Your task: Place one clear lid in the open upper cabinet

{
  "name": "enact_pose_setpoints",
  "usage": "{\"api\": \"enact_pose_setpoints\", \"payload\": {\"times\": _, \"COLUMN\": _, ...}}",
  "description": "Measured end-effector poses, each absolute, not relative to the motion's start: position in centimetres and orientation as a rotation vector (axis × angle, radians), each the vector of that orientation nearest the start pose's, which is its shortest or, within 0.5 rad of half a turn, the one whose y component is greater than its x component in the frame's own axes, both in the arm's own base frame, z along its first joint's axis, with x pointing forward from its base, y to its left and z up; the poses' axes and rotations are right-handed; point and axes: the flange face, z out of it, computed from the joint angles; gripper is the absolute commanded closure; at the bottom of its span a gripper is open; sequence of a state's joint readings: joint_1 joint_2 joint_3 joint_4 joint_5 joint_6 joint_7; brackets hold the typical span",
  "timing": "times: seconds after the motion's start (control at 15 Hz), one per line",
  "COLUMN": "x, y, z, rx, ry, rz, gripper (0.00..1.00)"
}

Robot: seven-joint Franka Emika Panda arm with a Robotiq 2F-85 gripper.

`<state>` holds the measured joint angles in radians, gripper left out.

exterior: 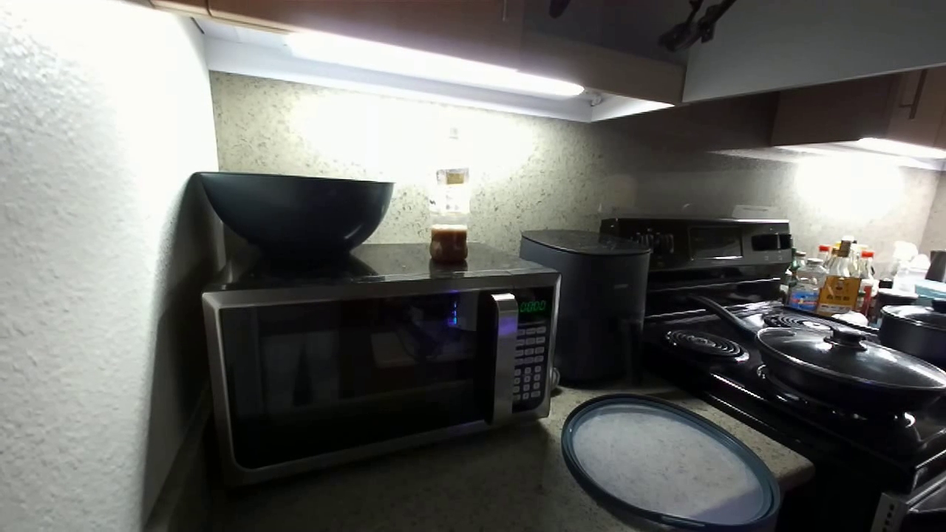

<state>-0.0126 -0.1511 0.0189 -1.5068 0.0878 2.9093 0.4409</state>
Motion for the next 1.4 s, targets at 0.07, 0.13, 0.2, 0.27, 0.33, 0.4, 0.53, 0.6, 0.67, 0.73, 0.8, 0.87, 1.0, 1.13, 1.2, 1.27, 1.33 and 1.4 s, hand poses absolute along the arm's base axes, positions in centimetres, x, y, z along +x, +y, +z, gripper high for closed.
{"api": "enact_pose_setpoints", "payload": {"times": 0.07, "x": 50.2, "y": -0.1, "z": 90.5, "rx": -1.948, "ry": 0.496, "rz": -1.888, "gripper": 0.64}}
{"api": "enact_pose_setpoints", "payload": {"times": 0.13, "x": 50.3, "y": -0.1, "z": 90.3, "rx": -1.957, "ry": 0.499, "rz": -1.88, "gripper": 0.63}}
{"api": "enact_pose_setpoints", "payload": {"times": 0.2, "x": 50.4, "y": -0.1, "z": 90.2, "rx": -1.966, "ry": 0.501, "rz": -1.873, "gripper": 0.57}}
{"api": "enact_pose_setpoints", "payload": {"times": 0.27, "x": 50.5, "y": -0.1, "z": 90.1, "rx": -1.973, "ry": 0.502, "rz": -1.867, "gripper": 0.52}}
{"api": "enact_pose_setpoints", "payload": {"times": 0.33, "x": 50.5, "y": -0.2, "z": 90.1, "rx": -1.977, "ry": 0.504, "rz": -1.863, "gripper": 0.45}}
{"api": "enact_pose_setpoints", "payload": {"times": 0.4, "x": 50.5, "y": -0.2, "z": 90.0, "rx": -1.979, "ry": 0.507, "rz": -1.861, "gripper": 0.38}}
{"api": "enact_pose_setpoints", "payload": {"times": 0.53, "x": 50.5, "y": -0.4, "z": 90.0, "rx": -1.976, "ry": 0.519, "rz": -1.856, "gripper": 0.25}}
{"api": "enact_pose_setpoints", "payload": {"times": 0.6, "x": 50.5, "y": -0.6, "z": 90.1, "rx": -1.972, "ry": 0.526, "rz": -1.855, "gripper": 0.2}}
{"api": "enact_pose_setpoints", "payload": {"times": 0.67, "x": 50.5, "y": -0.7, "z": 90.1, "rx": -1.969, "ry": 0.533, "rz": -1.854, "gripper": 0.12}}
{"api": "enact_pose_setpoints", "payload": {"times": 0.73, "x": 50.4, "y": -0.8, "z": 90.1, "rx": -1.963, "ry": 0.542, "rz": -1.851, "gripper": 0.07}}
{"api": "enact_pose_setpoints", "payload": {"times": 0.8, "x": 50.4, "y": -1.0, "z": 90.2, "rx": -1.956, "ry": 0.553, "rz": -1.848, "gripper": 0.02}}
{"api": "enact_pose_setpoints", "payload": {"times": 0.87, "x": 50.2, "y": -1.2, "z": 90.3, "rx": -1.947, "ry": 0.566, "rz": -1.845, "gripper": 0.0}}
{"api": "enact_pose_setpoints", "payload": {"times": 1.0, "x": 50.0, "y": -1.7, "z": 90.5, "rx": -1.929, "ry": 0.595, "rz": -1.841, "gripper": 0.0}}
{"api": "enact_pose_setpoints", "payload": {"times": 1.13, "x": 49.8, "y": -2.3, "z": 90.7, "rx": -1.912, "ry": 0.625, "rz": -1.838, "gripper": 0.0}}
{"api": "enact_pose_setpoints", "payload": {"times": 1.2, "x": 49.7, "y": -2.6, "z": 90.7, "rx": -1.905, "ry": 0.639, "rz": -1.837, "gripper": 0.0}}
{"api": "enact_pose_setpoints", "payload": {"times": 1.27, "x": 49.7, "y": -2.9, "z": 90.7, "rx": -1.899, "ry": 0.653, "rz": -1.833, "gripper": 0.12}}
{"api": "enact_pose_setpoints", "payload": {"times": 1.33, "x": 49.7, "y": -3.1, "z": 90.7, "rx": -1.894, "ry": 0.666, "rz": -1.831, "gripper": 0.26}}
{"api": "enact_pose_setpoints", "payload": {"times": 1.4, "x": 49.7, "y": -3.3, "z": 90.7, "rx": -1.89, "ry": 0.677, "rz": -1.83, "gripper": 0.32}}
